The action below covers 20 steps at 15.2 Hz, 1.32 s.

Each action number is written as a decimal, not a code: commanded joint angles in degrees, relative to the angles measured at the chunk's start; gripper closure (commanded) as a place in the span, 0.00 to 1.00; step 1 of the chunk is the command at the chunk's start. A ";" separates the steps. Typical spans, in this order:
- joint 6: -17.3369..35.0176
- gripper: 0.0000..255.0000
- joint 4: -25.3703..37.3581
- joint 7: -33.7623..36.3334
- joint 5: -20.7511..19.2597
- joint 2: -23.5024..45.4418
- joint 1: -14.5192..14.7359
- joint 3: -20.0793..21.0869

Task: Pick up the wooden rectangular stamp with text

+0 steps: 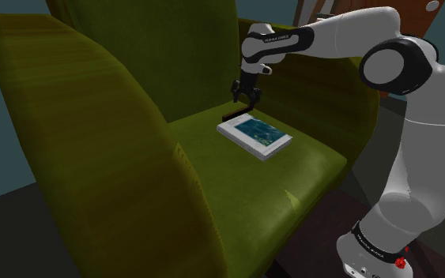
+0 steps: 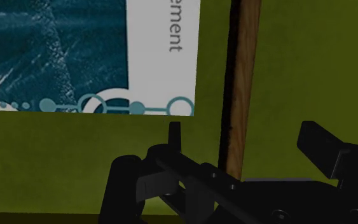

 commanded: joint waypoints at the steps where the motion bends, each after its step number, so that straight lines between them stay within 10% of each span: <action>1: 0.62 0.00 0.53 1.00 0.00 1.05 -0.03 -0.28; 9: 5.14 0.00 -2.85 0.57 0.10 2.21 0.03 -0.31; 10: 5.18 1.00 -2.63 0.59 0.10 2.46 0.04 -0.31; 20: 4.47 1.00 -2.38 0.62 0.11 2.00 0.07 -0.37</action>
